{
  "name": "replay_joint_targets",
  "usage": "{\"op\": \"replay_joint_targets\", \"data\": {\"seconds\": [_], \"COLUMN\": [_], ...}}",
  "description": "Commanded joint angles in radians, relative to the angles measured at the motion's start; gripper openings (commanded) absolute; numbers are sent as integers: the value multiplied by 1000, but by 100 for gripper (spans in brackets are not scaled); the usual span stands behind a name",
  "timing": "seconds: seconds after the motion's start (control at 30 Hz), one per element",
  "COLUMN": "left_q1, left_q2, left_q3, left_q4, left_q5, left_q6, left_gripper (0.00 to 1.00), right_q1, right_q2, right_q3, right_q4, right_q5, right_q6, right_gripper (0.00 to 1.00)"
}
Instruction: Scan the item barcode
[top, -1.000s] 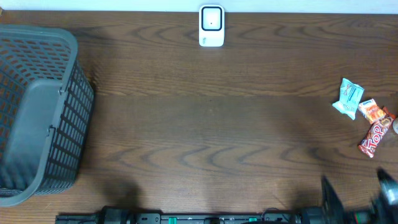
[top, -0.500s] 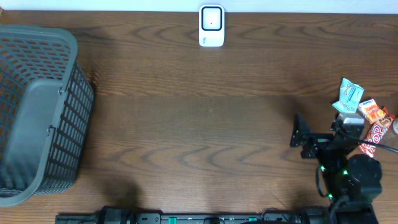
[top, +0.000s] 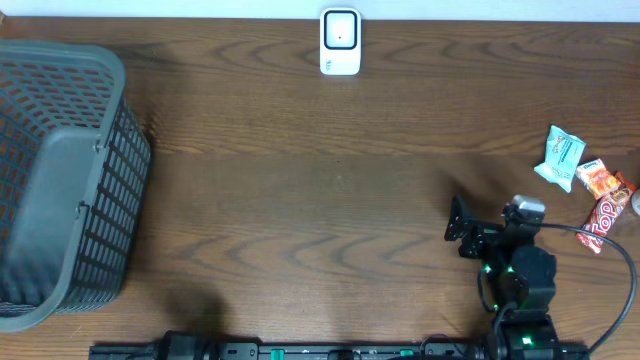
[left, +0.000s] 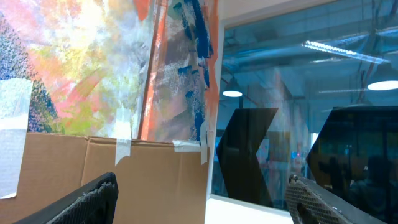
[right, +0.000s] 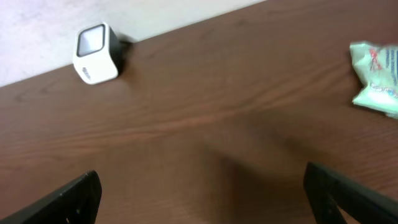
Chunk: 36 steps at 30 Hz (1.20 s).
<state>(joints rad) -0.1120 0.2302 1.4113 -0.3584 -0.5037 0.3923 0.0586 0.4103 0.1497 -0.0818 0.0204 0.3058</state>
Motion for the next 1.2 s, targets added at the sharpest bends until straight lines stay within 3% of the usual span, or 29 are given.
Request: {"op": "replay_joint_targets", "data": {"seconds": [0.0, 0.13, 0.57, 1.07, 1.17], "left_q1": [4, 4, 4, 4, 4], "left_q2": [-9, -9, -9, -9, -9], "left_q3": [0, 0, 0, 0, 0], "left_q4": [1, 1, -10, -28, -28], "left_q5": [-3, -3, -3, -2, -2], "left_q6": [-5, -5, -4, -5, -5], "left_gripper": [86, 86, 86, 86, 86], "right_q1": [0, 0, 0, 1, 0], "right_q2": [-4, -4, -4, -3, -92], "right_q3": [-73, -139, -144, -144, -144], "right_q4": [69, 154, 10, 11, 14], "right_q5": [20, 19, 58, 56, 56], "right_q6": [36, 107, 115, 105, 105], "right_gripper": [99, 99, 99, 99, 99]}}
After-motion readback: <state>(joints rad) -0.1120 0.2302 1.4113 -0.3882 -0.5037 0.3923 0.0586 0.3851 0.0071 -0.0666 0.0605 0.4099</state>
